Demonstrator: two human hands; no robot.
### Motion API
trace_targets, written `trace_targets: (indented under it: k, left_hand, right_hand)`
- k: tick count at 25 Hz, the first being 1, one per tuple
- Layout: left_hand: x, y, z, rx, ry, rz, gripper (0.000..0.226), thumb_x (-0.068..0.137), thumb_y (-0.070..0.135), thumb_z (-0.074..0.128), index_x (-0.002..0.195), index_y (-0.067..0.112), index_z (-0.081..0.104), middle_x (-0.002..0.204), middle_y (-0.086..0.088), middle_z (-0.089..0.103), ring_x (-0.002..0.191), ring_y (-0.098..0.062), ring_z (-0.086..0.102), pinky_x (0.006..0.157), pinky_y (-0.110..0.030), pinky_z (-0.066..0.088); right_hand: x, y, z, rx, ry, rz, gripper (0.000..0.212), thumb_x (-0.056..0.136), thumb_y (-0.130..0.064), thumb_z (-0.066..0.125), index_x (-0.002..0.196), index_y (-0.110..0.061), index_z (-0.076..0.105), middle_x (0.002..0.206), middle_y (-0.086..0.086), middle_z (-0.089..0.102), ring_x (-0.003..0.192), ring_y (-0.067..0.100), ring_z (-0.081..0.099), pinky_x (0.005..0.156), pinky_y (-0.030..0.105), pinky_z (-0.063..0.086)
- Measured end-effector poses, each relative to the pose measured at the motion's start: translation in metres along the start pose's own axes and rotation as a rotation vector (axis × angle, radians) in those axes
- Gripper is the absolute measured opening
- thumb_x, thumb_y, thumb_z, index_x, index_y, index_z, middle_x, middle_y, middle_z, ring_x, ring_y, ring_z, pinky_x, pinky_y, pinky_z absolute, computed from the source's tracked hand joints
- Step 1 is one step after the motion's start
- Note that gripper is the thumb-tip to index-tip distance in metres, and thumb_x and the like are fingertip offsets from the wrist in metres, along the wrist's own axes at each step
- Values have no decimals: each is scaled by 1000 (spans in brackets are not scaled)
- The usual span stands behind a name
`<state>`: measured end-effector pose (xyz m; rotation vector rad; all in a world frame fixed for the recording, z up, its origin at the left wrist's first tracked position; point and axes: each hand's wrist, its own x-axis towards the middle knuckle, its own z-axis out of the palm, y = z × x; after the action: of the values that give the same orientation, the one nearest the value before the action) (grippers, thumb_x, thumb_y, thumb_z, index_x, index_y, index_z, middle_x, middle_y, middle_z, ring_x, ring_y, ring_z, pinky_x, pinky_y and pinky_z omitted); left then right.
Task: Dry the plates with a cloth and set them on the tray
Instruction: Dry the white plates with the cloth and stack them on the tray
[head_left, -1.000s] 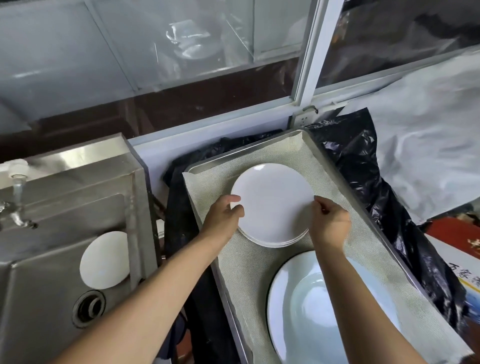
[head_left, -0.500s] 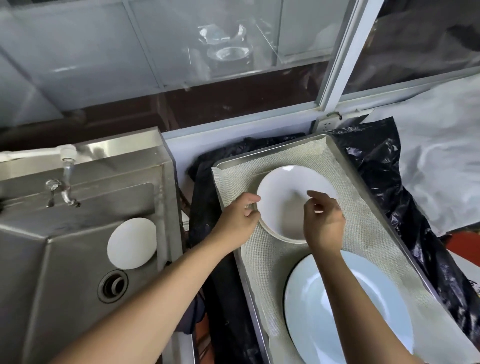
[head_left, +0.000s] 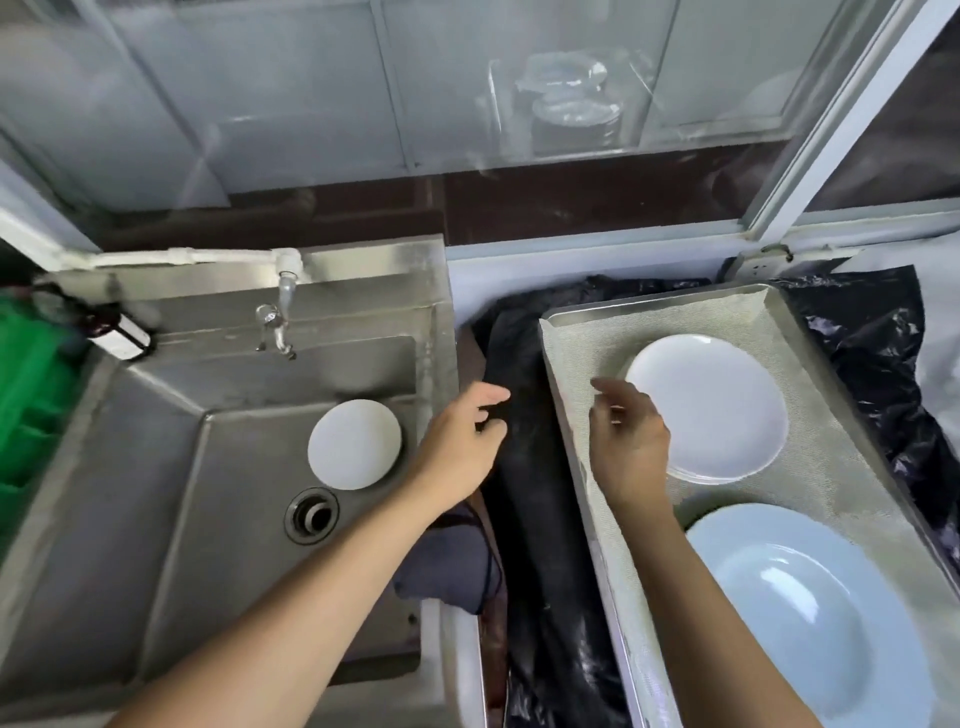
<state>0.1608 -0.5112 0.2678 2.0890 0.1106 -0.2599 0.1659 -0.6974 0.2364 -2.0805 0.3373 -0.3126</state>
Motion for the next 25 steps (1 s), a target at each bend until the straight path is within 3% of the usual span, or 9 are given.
trace_targets:
  k: [3, 6, 9, 12, 15, 20, 25]
  left_hand:
    - [-11, -28, -41, 13, -3, -5, 33, 97, 12, 49, 117, 37, 60, 124, 17, 61, 104, 9, 54, 76, 0, 38]
    - [-23, -61, -84, -21, 16, 1, 35, 96, 11, 50, 116, 39, 59, 124, 18, 62, 112, -3, 55, 81, -6, 38]
    - [-38, -98, -127, -62, 26, -7, 37, 94, 8, 49, 111, 39, 59, 114, 25, 61, 110, -3, 57, 82, -1, 37]
    - [-48, -139, -169, -77, 34, -25, 34, 94, 9, 50, 113, 34, 62, 115, 26, 61, 109, -1, 57, 84, -4, 39]
    - [-53, -177, -207, -77, 20, -51, 33, 95, 10, 50, 120, 28, 63, 122, 18, 63, 112, -2, 57, 86, -12, 41]
    - [-56, -231, -243, -95, 1, -79, 34, 95, 6, 52, 119, 26, 63, 122, 16, 63, 111, -6, 58, 91, -12, 45]
    - [-33, -283, -247, -135, 16, -157, 35, 94, 2, 53, 117, 28, 62, 116, 23, 63, 107, 6, 59, 85, -2, 42]
  right_hand:
    - [-24, -25, 36, 2, -45, -1, 28, 96, -9, 56, 116, -16, 73, 103, 6, 72, 90, 23, 68, 85, 33, 51]
    - [-53, -50, 75, -33, -83, 5, 29, 95, -10, 56, 116, -20, 72, 104, 5, 71, 93, 22, 67, 86, 33, 50]
    - [-85, -74, 120, -46, -79, 20, 25, 96, -13, 56, 114, -21, 72, 102, 5, 68, 89, 18, 64, 83, 32, 48]
    - [-115, -92, 168, -59, -77, 36, 25, 97, -13, 56, 113, -22, 73, 98, -1, 67, 79, 5, 57, 76, 20, 40]
    - [-143, -103, 211, -60, -58, 80, 21, 96, -13, 59, 106, -23, 75, 86, -14, 64, 77, 5, 58, 66, 10, 37]
    - [-173, -107, 264, -130, -117, 132, 23, 95, -11, 60, 110, -20, 74, 102, 1, 73, 88, 16, 67, 79, 26, 45]
    - [-175, -81, 308, -158, -205, 158, 25, 95, -11, 61, 111, -24, 74, 101, 1, 72, 81, 9, 62, 77, 22, 44]
